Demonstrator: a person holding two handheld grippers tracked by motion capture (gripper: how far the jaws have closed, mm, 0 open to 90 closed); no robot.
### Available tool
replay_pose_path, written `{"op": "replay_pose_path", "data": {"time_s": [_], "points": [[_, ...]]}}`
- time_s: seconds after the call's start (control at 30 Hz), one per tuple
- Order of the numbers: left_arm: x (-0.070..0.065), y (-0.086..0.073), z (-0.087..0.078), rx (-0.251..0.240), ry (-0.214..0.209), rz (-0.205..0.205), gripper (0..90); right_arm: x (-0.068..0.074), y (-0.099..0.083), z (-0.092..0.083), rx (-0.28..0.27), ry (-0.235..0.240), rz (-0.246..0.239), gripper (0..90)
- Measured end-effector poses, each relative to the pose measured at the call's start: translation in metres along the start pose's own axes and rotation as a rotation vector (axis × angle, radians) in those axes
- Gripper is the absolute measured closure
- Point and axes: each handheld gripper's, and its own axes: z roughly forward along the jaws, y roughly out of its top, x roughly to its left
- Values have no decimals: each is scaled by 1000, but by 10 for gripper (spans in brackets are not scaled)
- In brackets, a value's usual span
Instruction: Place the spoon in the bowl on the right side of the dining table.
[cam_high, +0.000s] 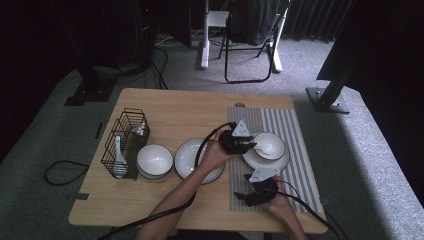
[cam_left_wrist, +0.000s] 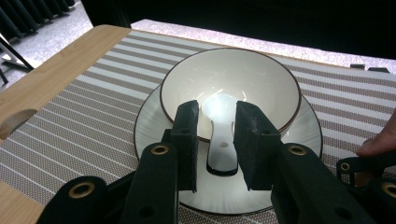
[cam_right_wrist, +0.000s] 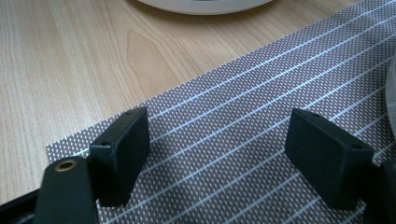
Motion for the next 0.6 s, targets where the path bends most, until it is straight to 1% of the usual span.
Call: {"op": "replay_pose_path", "data": {"time_s": [0.1, 0.27, 0.53, 0.6], "points": [[1, 0, -1, -7, -4, -5, 706, 0, 0, 0, 0, 0, 0, 215], [2, 0, -3, -3, -14, -10, 698, 0, 0, 0, -1, 2, 2, 215], [4, 0, -10, -7, -13, -16, 679, 0, 0, 0, -1, 3, 6, 215], [6, 0, -13, -16, -8, -23, 669, 0, 0, 0, -1, 3, 6, 215]]}}
